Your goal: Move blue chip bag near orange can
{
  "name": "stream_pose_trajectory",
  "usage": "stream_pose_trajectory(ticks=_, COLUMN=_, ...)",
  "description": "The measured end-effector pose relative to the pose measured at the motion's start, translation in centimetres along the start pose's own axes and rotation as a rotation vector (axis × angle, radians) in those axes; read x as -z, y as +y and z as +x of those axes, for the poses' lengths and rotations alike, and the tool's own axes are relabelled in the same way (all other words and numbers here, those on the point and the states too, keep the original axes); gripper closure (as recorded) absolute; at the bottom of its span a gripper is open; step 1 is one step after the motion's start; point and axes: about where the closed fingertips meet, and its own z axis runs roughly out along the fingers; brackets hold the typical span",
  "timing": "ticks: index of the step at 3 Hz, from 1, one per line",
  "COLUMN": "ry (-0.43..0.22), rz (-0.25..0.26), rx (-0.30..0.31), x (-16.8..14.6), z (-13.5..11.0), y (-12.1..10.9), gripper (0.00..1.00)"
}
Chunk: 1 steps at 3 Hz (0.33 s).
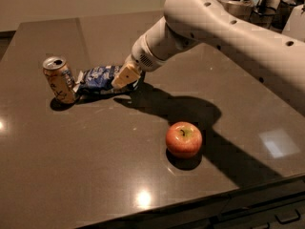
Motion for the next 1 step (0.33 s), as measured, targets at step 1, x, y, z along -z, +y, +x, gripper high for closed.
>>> stream_pose_trajectory(ticks=1, ry=0.0, rz=-0.002, rx=0.001, x=-0.1, z=-0.04, y=0.09, gripper=0.0)
